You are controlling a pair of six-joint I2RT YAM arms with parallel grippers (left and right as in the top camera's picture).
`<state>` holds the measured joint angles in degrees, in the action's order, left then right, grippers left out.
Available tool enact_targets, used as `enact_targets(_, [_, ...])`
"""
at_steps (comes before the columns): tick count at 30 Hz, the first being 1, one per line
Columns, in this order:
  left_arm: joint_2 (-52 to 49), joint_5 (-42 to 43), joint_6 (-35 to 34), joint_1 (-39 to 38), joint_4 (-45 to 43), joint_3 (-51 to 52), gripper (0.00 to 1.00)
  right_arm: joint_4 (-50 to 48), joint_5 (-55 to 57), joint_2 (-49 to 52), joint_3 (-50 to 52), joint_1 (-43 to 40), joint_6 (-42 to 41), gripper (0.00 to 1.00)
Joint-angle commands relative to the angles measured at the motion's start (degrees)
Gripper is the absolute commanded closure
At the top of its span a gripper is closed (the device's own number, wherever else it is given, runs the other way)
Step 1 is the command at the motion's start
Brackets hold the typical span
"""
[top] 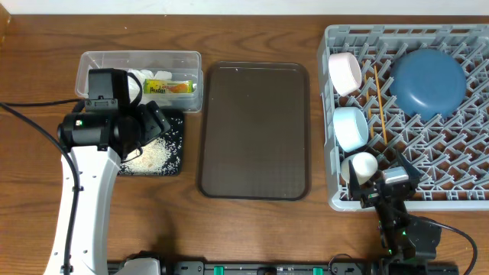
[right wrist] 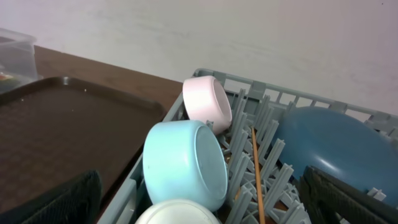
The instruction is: Sort waste into correct bins and load items into the dishwasher rack
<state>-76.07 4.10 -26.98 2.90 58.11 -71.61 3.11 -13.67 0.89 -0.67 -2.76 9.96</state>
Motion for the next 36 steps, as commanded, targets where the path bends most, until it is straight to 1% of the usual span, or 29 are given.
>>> enact_targets(1, [-0.44, -0.7, 0.2, 0.15, 0.13, -0.39, 0.11, -0.15, 0.13, -0.57, 0.35, 0.59, 0.42, 0.01])
enact_targets(17, [-0.22, -0.7, 0.2, 0.15, 0.13, -0.35, 0.11, -0.13, 0.13, -0.57, 0.35, 0.59, 0.42, 0.01])
enact_targets(19, [1.4, -0.68, 0.2, 0.15, 0.13, -0.15, 0.1, -0.15, 0.13, -0.57, 0.35, 0.59, 0.42, 0.01])
enact_targets(21, [4.63, -3.96, 2.64, 0.15, 0.13, 1.2, 0.11, -0.13, 0.13, -0.57, 0.35, 0.59, 0.42, 0.01])
enact_targets(23, [8.5, -7.23, 2.97, 0.15, -0.2, 3.04, 0.1, -0.15, 0.13, -0.57, 0.35, 0.59, 0.42, 0.01])
enact_targets(25, [12.68, -8.48, 2.99, 0.15, -2.08, 5.57, 0.11, -0.13, 0.13, -0.57, 0.35, 0.59, 0.42, 0.01])
enact_targets(27, [17.97, -7.96, 4.48, 0.13, -7.41, 9.9, 0.1, -0.15, 0.15, -0.57, 0.35, 0.59, 0.42, 0.01])
enact_targets(33, [33.66, 0.74, 15.78, 0.15, -30.05, 25.77, 0.1, -0.13, 0.13, -0.57, 0.35, 0.59, 0.42, 0.01])
enact_targets(36, [40.98, 2.89, 16.46, 0.15, -40.24, 34.56, 0.11, -0.15, 0.13, -0.57, 0.35, 0.59, 0.42, 0.01])
